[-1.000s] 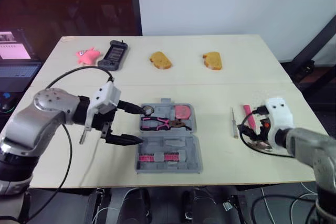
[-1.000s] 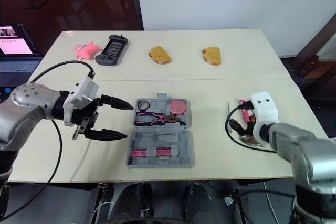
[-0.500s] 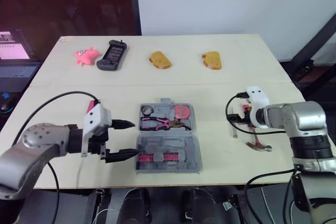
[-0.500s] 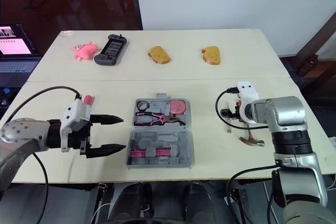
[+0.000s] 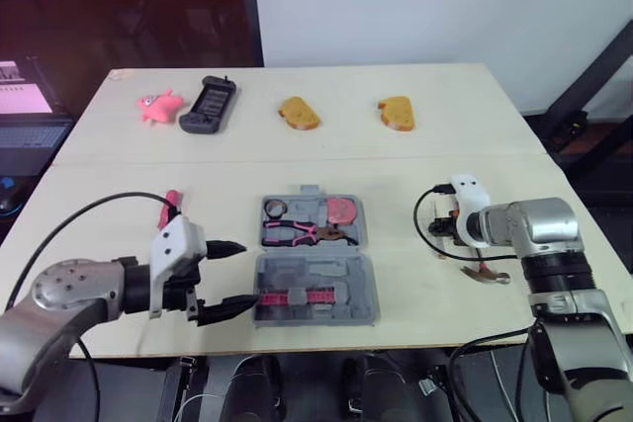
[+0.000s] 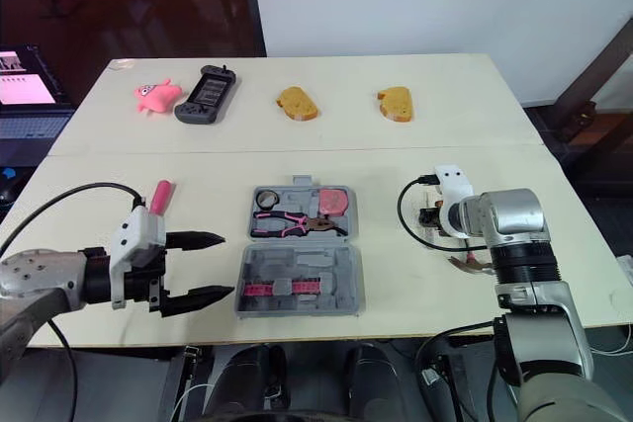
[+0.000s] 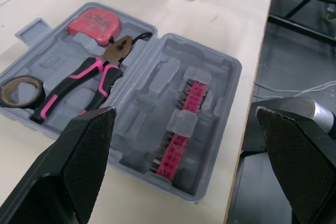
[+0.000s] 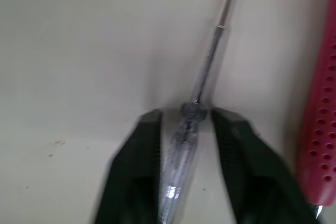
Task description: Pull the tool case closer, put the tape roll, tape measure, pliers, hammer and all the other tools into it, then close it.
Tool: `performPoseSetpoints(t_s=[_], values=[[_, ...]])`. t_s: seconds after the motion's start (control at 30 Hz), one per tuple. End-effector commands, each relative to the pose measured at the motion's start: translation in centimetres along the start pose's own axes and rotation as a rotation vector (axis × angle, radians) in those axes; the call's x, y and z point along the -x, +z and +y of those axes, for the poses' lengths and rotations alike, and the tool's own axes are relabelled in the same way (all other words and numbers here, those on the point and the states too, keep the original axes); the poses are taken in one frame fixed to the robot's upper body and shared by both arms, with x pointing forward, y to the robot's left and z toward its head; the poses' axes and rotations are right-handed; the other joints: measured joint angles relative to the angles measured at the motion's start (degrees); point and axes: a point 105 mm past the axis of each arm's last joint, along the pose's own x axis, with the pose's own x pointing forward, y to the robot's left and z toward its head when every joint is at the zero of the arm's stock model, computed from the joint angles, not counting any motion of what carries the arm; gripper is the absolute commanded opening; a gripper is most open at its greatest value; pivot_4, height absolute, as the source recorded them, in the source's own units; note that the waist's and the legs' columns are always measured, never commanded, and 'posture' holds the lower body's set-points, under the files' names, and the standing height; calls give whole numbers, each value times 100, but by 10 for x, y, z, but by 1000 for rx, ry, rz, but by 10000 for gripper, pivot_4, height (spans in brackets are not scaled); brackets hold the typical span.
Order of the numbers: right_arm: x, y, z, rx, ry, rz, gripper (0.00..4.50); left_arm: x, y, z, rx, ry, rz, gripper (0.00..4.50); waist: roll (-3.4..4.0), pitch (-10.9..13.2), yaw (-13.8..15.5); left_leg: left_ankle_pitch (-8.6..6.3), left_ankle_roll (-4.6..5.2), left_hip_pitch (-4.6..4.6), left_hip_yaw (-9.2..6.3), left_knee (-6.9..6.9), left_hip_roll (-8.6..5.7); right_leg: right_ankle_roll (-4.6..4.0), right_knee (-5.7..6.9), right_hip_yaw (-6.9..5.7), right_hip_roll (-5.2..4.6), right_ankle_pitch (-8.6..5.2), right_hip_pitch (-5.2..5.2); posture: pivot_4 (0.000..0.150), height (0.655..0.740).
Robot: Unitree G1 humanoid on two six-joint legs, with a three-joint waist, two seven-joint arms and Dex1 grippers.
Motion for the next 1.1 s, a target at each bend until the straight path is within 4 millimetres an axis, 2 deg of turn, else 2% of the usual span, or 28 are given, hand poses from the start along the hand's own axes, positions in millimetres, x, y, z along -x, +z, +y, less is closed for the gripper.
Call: performPoseSetpoints(t_s=[0.03, 0.3, 0.47, 0.7, 0.87, 1.0, 1.1], values=[[-3, 1, 4, 7, 12, 0, 494, 0, 5, -2, -31, 3, -25, 45000, -1, -1, -10, 0, 0, 0, 0, 0, 0, 0, 0, 0, 0, 0, 0, 1500, 7188], [11, 0, 6, -8, 37, 23, 494, 0, 2, 1, -34, 5, -17, 45000, 0, -1, 1, 0, 0, 0, 0, -2, 1, -1, 0, 0, 0, 0, -1, 1500, 7188], [31, -13, 26, -22, 92, 82, 494, -2, -1, 3, -42, -12, -7, 45000, 1, 0, 26, 0, 0, -4, 1, -5, 1, -1, 0, 0, -3, 0, -9, 1500, 7188], [30, -28, 54, -12, 139, 26, 494, -8, -4, 4, -59, -48, 12, 45000, 1, 0, 15, -1, -1, -6, 1, -5, 1, -2, -1, 0, -5, 0, -11, 1500, 7188], [23, -33, 53, -59, 80, 29, 494, -6, -7, 3, -64, -72, 32, 45000, 3, 0, 7, 0, -1, -17, 3, -5, 1, -1, 0, 0, -3, 0, -23, 1500, 7188], [21, -32, 55, -113, 75, 15, 18989, -6, -5, 5, -67, -70, 28, 45000, 1, -1, 16, 0, -1, -17, 2, -2, 1, -1, 0, 0, -3, 0, -22, 1500, 7188], [25, -20, 56, -129, 89, -28, 33762, -5, -6, 8, -71, -54, 38, 45000, 1, -1, 22, 0, -1, -17, 1, -1, 0, -2, -1, 0, -6, 0, -20, 1500, 7188]])
